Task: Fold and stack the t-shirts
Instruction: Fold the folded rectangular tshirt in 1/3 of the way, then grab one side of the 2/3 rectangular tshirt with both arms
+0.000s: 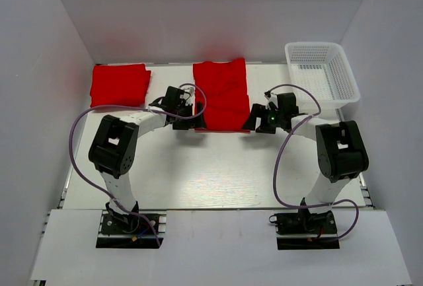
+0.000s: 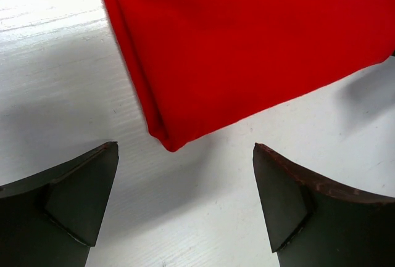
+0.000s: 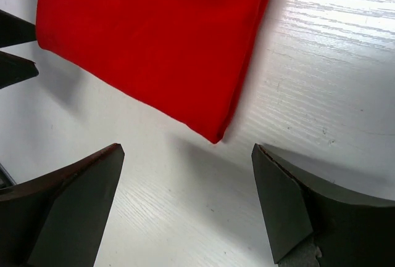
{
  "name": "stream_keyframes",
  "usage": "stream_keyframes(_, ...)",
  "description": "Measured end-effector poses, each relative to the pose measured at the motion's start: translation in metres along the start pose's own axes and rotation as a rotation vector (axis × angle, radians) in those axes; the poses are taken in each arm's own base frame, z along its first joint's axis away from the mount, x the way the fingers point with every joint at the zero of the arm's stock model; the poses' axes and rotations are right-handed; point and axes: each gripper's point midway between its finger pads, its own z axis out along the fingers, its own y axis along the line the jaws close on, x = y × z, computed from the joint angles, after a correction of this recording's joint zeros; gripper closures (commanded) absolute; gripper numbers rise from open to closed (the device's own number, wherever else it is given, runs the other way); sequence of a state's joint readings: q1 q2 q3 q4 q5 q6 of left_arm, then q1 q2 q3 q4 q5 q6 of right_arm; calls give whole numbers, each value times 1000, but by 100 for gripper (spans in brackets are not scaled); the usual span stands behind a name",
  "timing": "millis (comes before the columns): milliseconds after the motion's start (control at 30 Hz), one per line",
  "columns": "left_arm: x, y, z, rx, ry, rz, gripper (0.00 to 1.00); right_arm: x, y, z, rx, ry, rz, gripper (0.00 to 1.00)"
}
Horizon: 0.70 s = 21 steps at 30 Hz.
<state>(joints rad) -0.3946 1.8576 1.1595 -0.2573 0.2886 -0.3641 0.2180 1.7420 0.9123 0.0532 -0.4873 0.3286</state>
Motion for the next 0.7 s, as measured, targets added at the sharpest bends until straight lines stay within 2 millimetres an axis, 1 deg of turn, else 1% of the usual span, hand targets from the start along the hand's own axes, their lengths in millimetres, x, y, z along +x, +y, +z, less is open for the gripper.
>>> stream_keyframes(100, 3, 0, 4, 0, 9, 4, 0, 3, -1, 6, -18, 10, 9, 10)
stream_keyframes(200, 2, 0, 7, 2, 6, 8, 6, 0, 1, 10, -42, -1, 4, 10)
stream_keyframes(233, 3, 1, 7, 3, 7, 9, 14, -1, 2, 11, -51, -5, 3, 10)
stream_keyframes(300, 2, 1, 11, 7, 3, 10, 24, -4, 3, 14, -66, -10, 6, 10)
stream_keyframes(333, 2, 0, 12, 15, 1, 12, 37, -5, 4, 16, -74, -14, 5, 10)
stream_keyframes(367, 2, 0, 14, 20, -1, 13, 45, -6, 5, 17, -82, -16, 5, 14)
stream_keyframes(400, 3, 1, 17, 23, 4, 13, 54, -8, 5, 18, -86, -21, 2, 24)
stream_keyframes(433, 5, 0, 20, 35, 9, 11, 73, -8, 5, 20, -89, -21, 0, 34)
stream_keyframes(467, 5, 0, 23, 41, 9, 8, 82, -6, 3, 21, -87, -18, 4, 46)
stream_keyframes(500, 7, 1, 26, 42, 15, 11, 91, -4, 2, 22, -86, -11, 11, 71)
stream_keyframes(533, 7, 0, 28, 53, 17, 9, 100, -1, -1, 24, -77, -4, 14, 83)
stream_keyframes(600, 7, -4, 28, 70, 16, 10, 100, 10, -5, 25, -64, 17, 46, 100)
stream_keyframes(667, 8, -6, 29, 77, 16, 11, 100, 19, -7, 25, -65, 34, 65, 100)
stream_keyframes(700, 9, -6, 29, 79, 15, 10, 100, 21, -6, 24, -68, 34, 68, 100)
